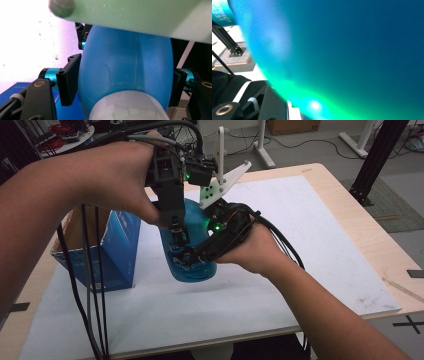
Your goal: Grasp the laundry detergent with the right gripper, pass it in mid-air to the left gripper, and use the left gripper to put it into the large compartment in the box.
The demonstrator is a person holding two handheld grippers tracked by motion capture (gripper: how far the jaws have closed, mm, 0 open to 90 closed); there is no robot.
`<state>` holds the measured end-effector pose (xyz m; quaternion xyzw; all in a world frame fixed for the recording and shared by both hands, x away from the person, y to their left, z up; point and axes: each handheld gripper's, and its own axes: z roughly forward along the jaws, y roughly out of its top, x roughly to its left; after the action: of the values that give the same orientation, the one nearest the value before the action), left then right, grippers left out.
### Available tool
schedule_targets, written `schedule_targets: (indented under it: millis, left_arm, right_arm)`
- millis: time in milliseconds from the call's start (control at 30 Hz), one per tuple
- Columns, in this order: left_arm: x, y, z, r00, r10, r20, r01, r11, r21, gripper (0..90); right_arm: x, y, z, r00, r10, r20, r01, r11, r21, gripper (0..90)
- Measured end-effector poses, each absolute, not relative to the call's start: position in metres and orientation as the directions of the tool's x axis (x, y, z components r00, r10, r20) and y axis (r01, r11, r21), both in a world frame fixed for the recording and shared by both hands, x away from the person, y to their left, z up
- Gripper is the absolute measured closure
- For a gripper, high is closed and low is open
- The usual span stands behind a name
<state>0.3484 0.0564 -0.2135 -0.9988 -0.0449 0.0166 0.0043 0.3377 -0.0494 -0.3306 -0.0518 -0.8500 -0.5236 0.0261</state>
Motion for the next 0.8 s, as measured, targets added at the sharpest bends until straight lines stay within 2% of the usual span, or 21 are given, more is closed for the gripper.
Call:
schedule_targets:
  millis: [400,567,800]
  left_arm:
    - [0.3492,0.0548,-0.2141,0.996,0.082,-0.045,0.082,-0.996,-0.018,34.8]
    - [0.3496,0.0556,-0.2145,0.994,0.070,-0.085,0.070,-0.998,0.000,38.2]
    - [0.3497,0.0572,-0.2144,0.993,0.067,-0.100,0.068,-0.998,0.003,39.1]
  right_arm:
    - [0.3363,-0.0494,-0.3305,-0.992,0.071,0.104,0.125,0.448,0.885,46.6]
    - [0.3364,-0.0494,-0.3314,-0.994,0.055,0.096,0.110,0.443,0.890,46.6]
    - [0.3360,-0.0494,-0.3313,-0.993,0.050,0.104,0.115,0.443,0.889,46.6]
